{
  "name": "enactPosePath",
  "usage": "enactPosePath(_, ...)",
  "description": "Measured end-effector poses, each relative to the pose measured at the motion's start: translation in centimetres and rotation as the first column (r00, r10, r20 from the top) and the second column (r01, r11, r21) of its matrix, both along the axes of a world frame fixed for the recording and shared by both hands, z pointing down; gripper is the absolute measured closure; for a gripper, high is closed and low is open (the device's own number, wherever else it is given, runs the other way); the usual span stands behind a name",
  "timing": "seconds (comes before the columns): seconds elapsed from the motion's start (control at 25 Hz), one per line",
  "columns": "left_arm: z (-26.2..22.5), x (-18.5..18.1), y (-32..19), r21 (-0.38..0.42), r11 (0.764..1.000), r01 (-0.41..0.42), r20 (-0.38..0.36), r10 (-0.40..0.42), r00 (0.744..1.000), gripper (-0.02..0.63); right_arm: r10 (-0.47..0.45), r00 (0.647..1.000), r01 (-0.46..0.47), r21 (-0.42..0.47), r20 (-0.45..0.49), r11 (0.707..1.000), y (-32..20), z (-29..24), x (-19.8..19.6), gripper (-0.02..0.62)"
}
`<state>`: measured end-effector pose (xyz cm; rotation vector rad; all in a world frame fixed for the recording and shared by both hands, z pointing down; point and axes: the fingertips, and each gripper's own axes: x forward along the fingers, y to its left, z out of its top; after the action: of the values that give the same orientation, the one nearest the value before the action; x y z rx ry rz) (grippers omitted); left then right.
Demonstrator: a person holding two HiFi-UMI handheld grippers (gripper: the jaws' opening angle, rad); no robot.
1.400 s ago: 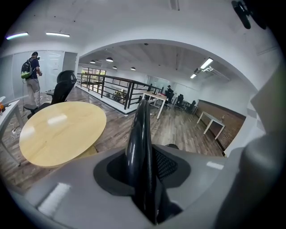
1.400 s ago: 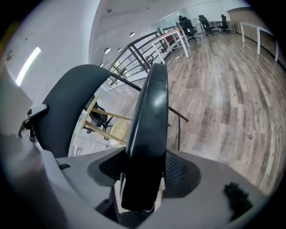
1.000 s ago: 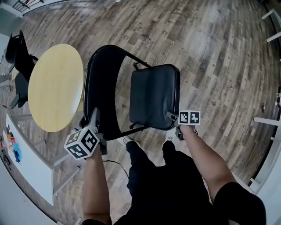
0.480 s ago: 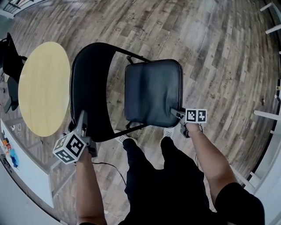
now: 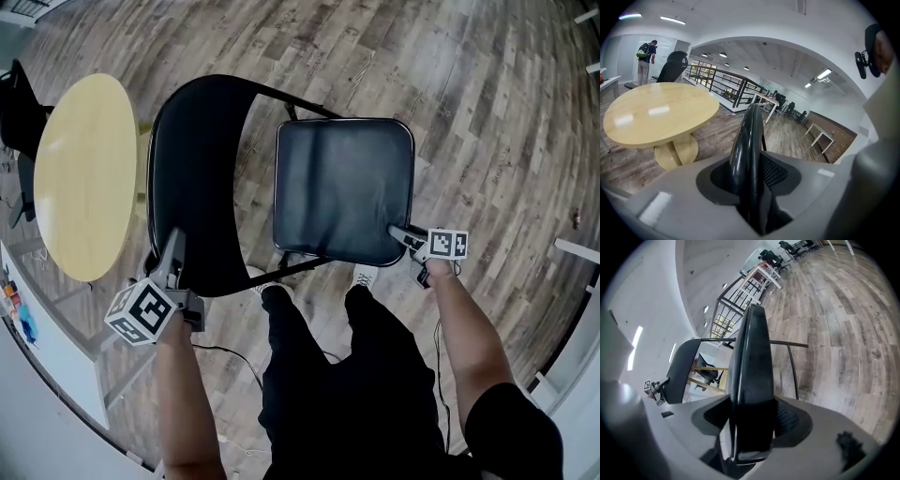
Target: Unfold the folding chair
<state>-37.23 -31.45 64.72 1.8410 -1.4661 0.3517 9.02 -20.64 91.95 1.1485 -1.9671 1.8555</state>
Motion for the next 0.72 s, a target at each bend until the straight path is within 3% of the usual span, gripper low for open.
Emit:
enactPosePath(0.48, 2.9, 2.4, 0.6, -0.007, 1.000, -0.003, -0.028, 0.003, 1.000, 0.459, -0.003, 0.990, 0.006, -0.021, 0.143, 1.000, 1.2, 4.8, 4.1, 0.334)
enactPosePath(0.72, 2.3, 5.9, 1.1, 0.000, 1.000, -0.018, -0.024, 0.018, 1.000, 0.466, -0.007, 0.978, 0.001, 0.025, 0.208, 1.000, 1.3, 6.1, 6.2, 0.334)
